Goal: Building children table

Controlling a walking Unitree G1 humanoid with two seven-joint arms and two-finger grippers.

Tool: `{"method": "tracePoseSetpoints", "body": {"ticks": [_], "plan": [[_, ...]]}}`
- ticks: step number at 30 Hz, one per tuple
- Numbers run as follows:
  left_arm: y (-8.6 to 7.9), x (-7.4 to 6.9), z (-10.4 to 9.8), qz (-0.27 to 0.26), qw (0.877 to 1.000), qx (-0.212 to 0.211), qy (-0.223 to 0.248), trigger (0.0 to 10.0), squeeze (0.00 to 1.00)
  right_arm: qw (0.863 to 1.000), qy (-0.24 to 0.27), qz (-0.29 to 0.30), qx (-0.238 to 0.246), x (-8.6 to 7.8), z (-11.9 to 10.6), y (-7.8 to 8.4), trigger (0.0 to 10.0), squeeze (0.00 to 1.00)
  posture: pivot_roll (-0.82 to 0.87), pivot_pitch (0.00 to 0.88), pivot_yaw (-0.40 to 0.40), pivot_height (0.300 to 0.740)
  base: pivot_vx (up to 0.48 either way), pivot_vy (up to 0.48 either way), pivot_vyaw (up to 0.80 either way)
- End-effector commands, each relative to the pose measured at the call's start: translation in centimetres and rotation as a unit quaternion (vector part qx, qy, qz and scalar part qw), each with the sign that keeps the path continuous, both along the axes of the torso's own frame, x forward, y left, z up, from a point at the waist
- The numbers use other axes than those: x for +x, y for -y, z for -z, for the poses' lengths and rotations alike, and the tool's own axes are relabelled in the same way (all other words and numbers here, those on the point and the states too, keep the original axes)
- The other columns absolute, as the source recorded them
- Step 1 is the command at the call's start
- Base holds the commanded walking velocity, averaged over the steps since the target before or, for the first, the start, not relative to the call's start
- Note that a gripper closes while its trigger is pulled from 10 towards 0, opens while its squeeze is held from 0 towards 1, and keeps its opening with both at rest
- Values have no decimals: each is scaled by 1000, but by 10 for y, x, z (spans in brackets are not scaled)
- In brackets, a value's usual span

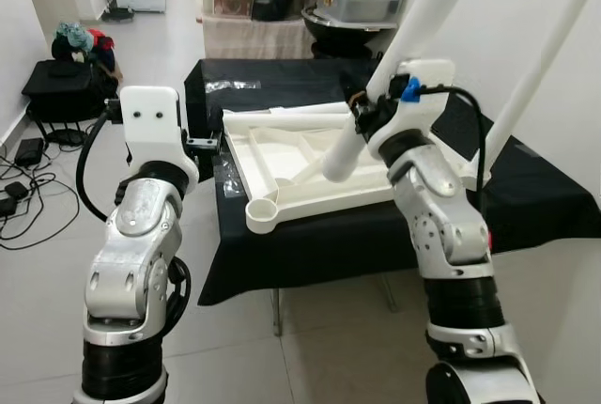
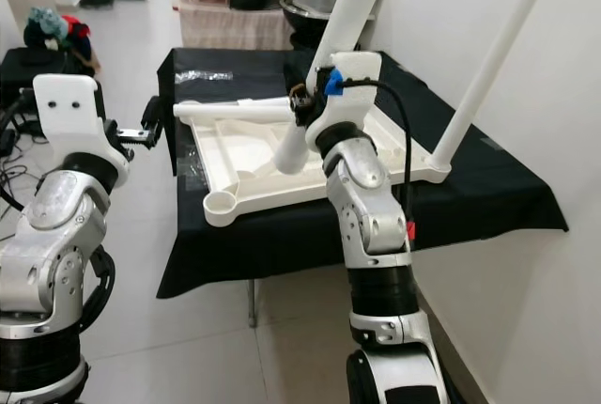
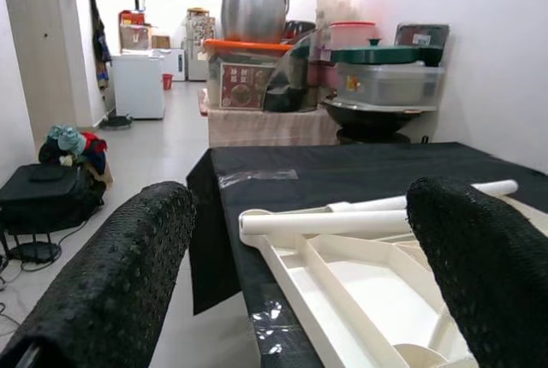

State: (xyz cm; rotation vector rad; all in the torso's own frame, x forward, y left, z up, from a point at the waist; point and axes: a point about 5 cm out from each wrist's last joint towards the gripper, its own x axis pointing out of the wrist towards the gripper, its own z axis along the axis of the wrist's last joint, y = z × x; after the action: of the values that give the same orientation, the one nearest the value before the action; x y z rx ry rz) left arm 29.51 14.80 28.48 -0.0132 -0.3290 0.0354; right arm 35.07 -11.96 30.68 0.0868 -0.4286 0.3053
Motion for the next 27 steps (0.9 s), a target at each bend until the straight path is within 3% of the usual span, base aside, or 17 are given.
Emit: {"method": "tracePoseSetpoints", "body": {"ticks": [1,10,27], "plan": [[4,-1,6,5,1000,3,-14,10000,0,1000,1,1,-10,3,-2,2,10000,0,28,92,-112,740,0,0,0],[9,-4,9,8,1000,-3,-20,10000,0,999,-14,15,-27,11,-1,7,10000,0,21,104,-117,740,0,0,589],[5,-3,4,-1,1000,3,-6,10000,0,999,-18,31,-9,12,2,13,10000,0,10,108,-113,740,0,0,0]]}}
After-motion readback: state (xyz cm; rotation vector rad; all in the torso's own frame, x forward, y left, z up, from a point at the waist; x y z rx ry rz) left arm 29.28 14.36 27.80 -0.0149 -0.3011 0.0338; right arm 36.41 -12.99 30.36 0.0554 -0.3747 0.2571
